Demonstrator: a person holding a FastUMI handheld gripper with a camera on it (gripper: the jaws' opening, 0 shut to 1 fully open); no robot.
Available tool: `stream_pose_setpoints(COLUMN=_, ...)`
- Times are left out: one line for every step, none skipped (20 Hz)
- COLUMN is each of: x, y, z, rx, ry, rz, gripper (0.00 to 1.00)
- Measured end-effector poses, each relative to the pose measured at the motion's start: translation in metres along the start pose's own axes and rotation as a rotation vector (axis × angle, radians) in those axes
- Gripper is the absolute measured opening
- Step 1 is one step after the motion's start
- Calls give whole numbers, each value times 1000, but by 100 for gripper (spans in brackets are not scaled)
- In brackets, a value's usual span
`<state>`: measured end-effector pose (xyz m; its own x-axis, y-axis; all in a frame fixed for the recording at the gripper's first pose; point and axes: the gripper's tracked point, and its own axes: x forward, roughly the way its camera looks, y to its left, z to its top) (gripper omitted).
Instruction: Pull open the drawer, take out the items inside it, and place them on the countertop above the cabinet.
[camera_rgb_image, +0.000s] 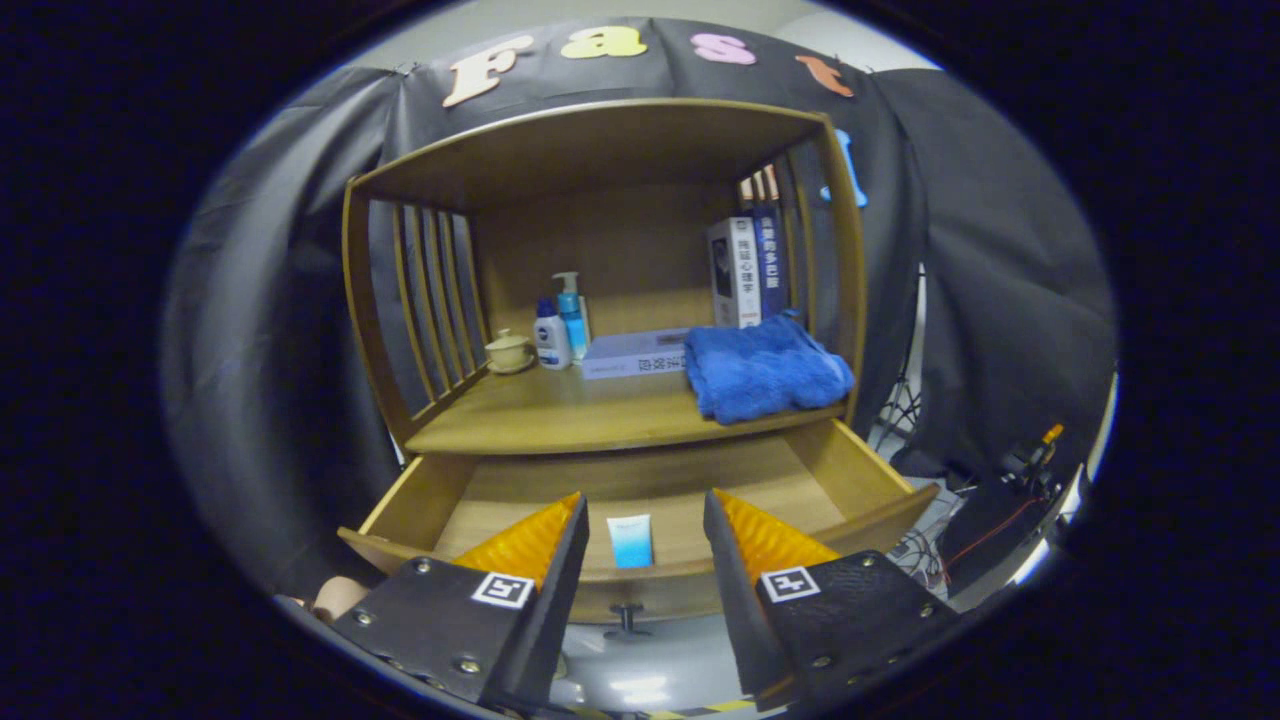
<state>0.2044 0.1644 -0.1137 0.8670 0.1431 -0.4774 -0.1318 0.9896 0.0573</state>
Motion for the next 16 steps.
stream_pose_setpoints(x=11, y=6, z=-1, rx=-24, ry=47, rz=23, gripper=68)
stream_pose_setpoints(x=22, y=10, z=-5, rx=-53, ry=96, rz=41, gripper=69)
stream_pose_setpoints(x=35, y=12, z=-11, rx=-87, ry=147, rz=45, gripper=69)
stream_pose_setpoints(x=46, y=11, z=-18, rx=-124, ry=202, rz=38, gripper=70)
stream_pose_setpoints(x=56, y=10, z=-27, rx=-157, ry=258, rz=34, gripper=70)
stream_pose_setpoints(x=68, y=11, z=-36, rx=-184, ry=298, rz=36, gripper=70)
stream_pose_setpoints(x=79, y=12, z=-43, rx=-207, ry=328, rz=39, gripper=70)
stream_pose_setpoints(x=90, y=13, z=-49, rx=-230, ry=355, rz=37, gripper=70)
stream_pose_setpoints(x=99, y=13, z=-55, rx=-252, ry=388, rz=37, gripper=70)
stream_pose_setpoints(x=108, y=11, z=-64, rx=-273, ry=425, rz=31, gripper=70)
stream_pose_setpoints(x=116, y=9, z=-74, rx=-291, ry=471, rz=22, gripper=70)
stream_pose_setpoints(x=123, y=9, z=-84, rx=-293, ry=511, rz=15, gripper=70)
stream_pose_setpoints(x=129, y=8, z=-97, rx=-284, ry=567, rz=11, gripper=70)
stream_pose_setpoints(x=133, y=7, z=-110, rx=-267, ry=610, rz=5, gripper=70)
stream_pose_setpoints(x=137, y=6, z=-122, rx=-250, ry=652, rz=4, gripper=70)
stream_pose_setpoints(x=140, y=4, z=-131, rx=-238, ry=695, rz=-2, gripper=70)
